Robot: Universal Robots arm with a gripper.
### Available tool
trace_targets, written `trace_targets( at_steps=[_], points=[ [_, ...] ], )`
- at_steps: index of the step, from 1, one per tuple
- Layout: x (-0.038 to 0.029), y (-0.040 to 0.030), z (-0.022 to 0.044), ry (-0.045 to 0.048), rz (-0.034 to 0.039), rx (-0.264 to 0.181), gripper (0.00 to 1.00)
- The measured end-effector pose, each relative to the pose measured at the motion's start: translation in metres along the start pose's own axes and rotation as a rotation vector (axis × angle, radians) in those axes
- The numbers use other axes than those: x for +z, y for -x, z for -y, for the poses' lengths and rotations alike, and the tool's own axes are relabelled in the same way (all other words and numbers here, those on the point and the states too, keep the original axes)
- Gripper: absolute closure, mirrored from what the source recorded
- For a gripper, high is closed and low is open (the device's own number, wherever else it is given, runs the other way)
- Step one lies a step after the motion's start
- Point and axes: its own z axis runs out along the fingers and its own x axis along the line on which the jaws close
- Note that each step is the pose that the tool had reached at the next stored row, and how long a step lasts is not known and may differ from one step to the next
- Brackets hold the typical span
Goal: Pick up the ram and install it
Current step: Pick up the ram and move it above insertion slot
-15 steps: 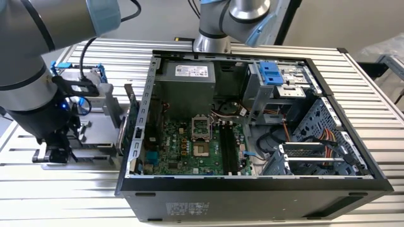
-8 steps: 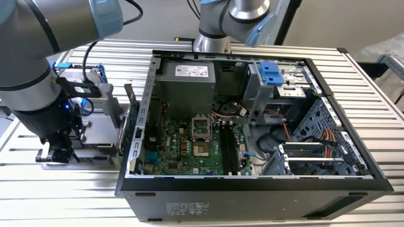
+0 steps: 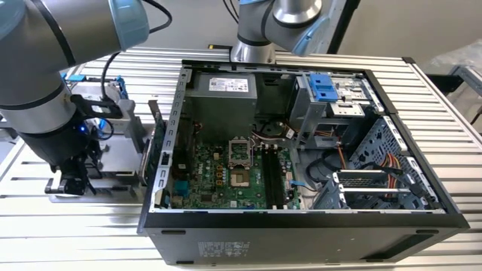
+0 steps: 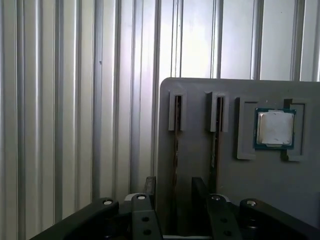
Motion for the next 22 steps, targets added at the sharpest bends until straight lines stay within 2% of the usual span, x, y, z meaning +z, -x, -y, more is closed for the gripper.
trace_targets(
  at_steps=[4, 13, 22],
  points=[
    [0.0045, 0.0006, 0.0001, 0.0009, 0.0001, 0.027, 0.0],
    [0.0179, 0.0023, 0.0003, 0.0008, -0.0027, 0.028, 0.0],
    [0.0226, 0.0024, 0.0004, 0.001, -0.003, 0.028, 0.0]
  ],
)
